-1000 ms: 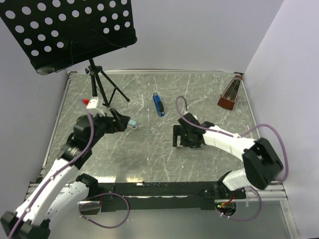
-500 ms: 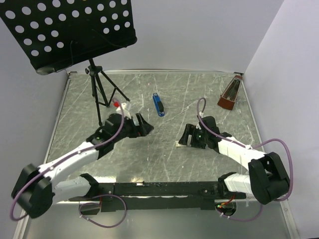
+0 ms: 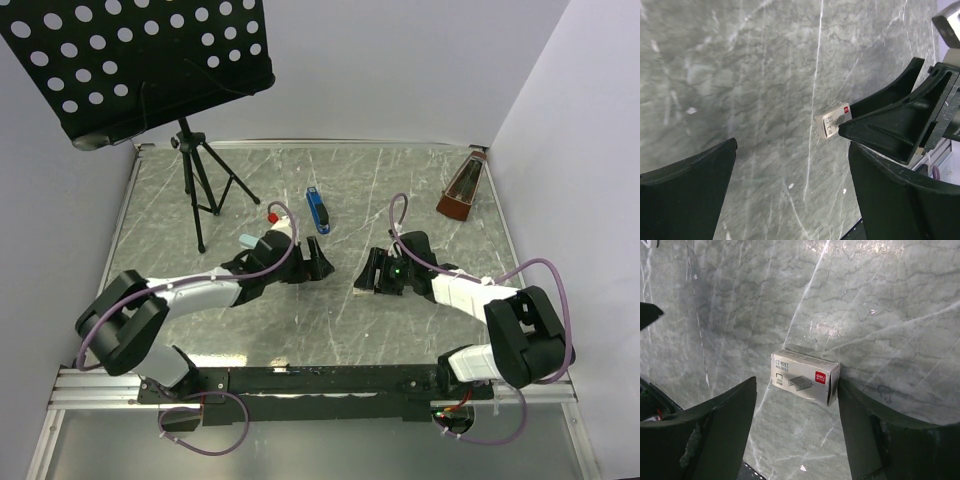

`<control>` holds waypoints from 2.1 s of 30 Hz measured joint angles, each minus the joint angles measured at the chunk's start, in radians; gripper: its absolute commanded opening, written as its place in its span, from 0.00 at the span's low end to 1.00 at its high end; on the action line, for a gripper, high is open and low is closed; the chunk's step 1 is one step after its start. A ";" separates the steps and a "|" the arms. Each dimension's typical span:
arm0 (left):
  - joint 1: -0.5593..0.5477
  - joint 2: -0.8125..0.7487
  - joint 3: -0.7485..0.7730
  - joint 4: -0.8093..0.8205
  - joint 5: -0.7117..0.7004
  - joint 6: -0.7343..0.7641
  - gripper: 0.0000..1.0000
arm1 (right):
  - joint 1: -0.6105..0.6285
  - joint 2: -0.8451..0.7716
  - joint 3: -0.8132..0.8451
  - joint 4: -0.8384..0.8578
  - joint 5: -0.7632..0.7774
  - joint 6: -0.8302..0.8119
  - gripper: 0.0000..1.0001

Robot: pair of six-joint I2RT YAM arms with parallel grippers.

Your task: Load the staples into the stapler

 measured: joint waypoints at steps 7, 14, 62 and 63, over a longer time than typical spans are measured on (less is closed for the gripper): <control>-0.036 0.104 0.027 0.033 0.008 -0.031 0.86 | 0.000 0.021 0.001 0.006 -0.012 -0.003 0.58; -0.078 0.173 0.060 0.047 0.020 -0.053 0.79 | 0.000 0.040 0.010 0.005 -0.016 -0.006 0.49; -0.135 0.331 0.234 -0.094 0.003 -0.069 0.28 | 0.044 0.014 0.028 -0.071 0.078 -0.021 0.06; -0.137 0.331 0.238 -0.112 -0.002 -0.063 0.26 | 0.045 0.013 0.028 -0.071 0.081 -0.021 0.06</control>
